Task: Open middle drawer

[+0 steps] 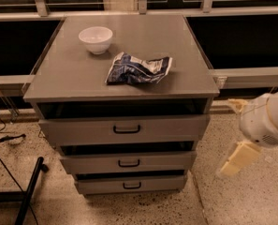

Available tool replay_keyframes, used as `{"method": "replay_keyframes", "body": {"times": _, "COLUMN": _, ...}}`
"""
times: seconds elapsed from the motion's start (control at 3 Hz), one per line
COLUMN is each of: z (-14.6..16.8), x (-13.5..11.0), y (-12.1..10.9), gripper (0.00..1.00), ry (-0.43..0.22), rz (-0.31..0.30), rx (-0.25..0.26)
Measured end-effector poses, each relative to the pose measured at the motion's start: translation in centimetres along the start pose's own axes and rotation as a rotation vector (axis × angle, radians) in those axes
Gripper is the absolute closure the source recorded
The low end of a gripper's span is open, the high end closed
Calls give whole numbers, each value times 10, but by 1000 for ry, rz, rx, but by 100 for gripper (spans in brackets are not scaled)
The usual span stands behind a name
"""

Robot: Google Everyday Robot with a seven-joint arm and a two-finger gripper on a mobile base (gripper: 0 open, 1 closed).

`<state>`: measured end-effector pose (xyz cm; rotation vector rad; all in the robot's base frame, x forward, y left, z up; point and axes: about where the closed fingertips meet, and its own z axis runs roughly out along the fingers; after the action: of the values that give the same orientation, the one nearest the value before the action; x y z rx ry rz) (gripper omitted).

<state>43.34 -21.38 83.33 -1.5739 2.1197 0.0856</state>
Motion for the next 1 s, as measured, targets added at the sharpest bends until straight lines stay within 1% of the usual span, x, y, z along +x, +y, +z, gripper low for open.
{"method": "replay_keyframes", "body": {"times": 0.33, "z": 60, "x": 15, "y": 19, "gripper": 0, "ry": -58, "rz": 10, "rx": -63}}
{"method": "replay_keyframes", "body": {"times": 1.0, "z": 70, "x": 19, "y": 20, "gripper": 0, "ry": -71, "rz": 26, "rx": -72}}
